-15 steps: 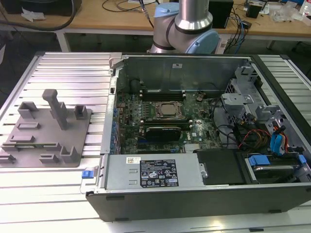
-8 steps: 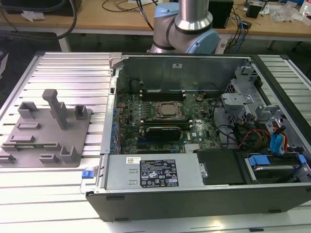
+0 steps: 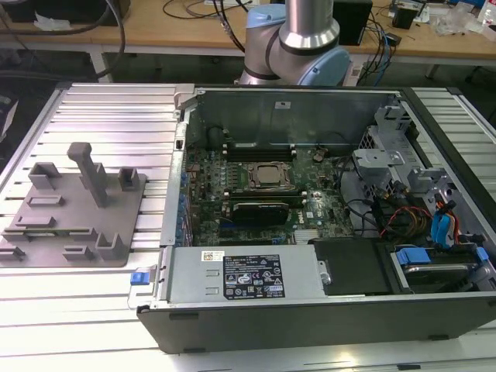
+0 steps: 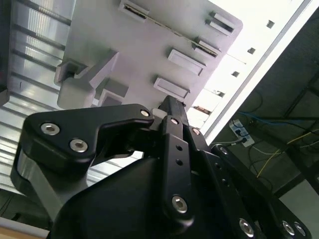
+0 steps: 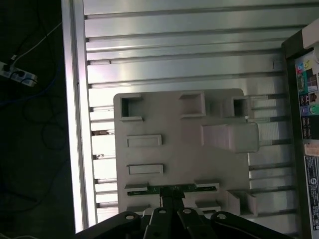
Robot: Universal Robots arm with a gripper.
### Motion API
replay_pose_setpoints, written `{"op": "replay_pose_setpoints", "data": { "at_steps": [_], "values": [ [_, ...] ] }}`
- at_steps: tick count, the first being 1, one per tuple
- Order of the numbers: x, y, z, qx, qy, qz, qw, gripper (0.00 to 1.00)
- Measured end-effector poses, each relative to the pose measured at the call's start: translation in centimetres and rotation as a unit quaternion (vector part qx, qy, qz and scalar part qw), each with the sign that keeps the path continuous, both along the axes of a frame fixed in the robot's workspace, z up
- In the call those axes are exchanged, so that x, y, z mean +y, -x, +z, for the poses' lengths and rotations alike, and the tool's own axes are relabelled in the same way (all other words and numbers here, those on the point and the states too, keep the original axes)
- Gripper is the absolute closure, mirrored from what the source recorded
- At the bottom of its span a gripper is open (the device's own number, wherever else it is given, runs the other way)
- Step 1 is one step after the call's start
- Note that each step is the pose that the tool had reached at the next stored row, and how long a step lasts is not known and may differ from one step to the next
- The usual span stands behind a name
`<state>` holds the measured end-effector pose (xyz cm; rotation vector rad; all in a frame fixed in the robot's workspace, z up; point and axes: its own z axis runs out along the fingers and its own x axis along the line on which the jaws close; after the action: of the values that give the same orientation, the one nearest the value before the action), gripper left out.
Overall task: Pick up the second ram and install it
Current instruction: 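Reach for the second ram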
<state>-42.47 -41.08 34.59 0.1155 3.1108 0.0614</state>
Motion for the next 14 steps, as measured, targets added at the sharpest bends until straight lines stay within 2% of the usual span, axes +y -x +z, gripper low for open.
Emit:
{"op": "replay_pose_setpoints", "data": {
  "at_steps": [5, 9, 11, 14],
  "values": [
    [-0.75, -0.4, -0.94, 0.0042, 0.0000, 0.000, 1.0000, 0.92],
    [-1.17, -0.8, -2.36, 0.0125, 0.0000, 0.000, 0.9999, 0.92],
    [-1.29, -0.8, -2.56, 0.0150, 0.0001, 0.000, 0.9999, 0.92],
    [-1.29, -0.8, -2.58, 0.0151, 0.0000, 0.000, 0.9999, 0.92]
  ]
}}
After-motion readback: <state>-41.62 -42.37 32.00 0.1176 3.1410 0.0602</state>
